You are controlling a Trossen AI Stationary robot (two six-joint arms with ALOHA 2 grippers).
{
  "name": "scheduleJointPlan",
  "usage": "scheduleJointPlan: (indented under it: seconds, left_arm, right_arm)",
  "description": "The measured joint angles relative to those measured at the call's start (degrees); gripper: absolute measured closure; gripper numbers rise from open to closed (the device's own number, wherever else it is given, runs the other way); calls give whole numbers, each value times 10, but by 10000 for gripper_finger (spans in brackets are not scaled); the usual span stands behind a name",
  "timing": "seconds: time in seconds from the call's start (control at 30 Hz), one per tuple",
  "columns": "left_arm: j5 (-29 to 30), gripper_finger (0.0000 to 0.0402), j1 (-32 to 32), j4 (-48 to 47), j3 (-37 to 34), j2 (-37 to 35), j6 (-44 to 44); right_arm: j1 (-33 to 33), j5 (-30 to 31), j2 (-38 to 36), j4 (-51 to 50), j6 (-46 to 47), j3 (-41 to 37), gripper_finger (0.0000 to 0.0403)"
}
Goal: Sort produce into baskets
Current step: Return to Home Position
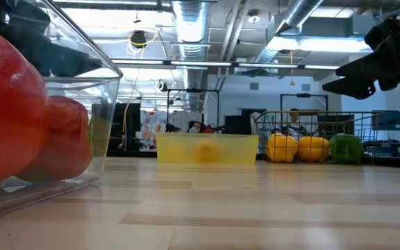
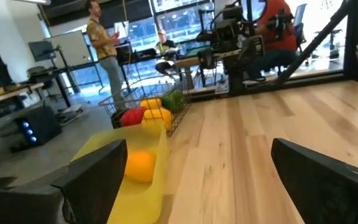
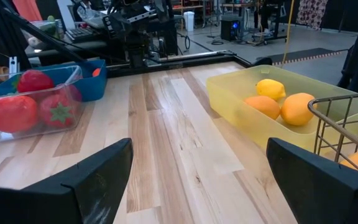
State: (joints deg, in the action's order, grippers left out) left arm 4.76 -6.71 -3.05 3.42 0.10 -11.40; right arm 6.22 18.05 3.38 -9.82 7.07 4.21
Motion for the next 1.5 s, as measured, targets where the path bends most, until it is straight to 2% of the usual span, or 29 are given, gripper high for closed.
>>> scheduleJointPlan:
  seconds: [0.1, 0.2, 0.47, 0.83, 1.5]
  left_arm:
    - [-18, 15, -11, 1, -1, 0, 1]
    - [-49, 15, -19, 43, -29, 0, 11]
    - [-49, 15, -45, 88, -29, 0, -7]
    - [-45, 15, -64, 45, -29, 0, -9]
    - [-40, 15, -64, 46, -30, 2, 2]
  right_arm:
    - [0, 0, 0, 0, 0, 0, 6]
    - [0, 0, 0, 0, 0, 0, 6]
    - [0, 1, 0, 0, 0, 0, 6]
    - [0, 1, 0, 0, 0, 0, 6]
    - [0, -1, 0, 0, 0, 0, 6]
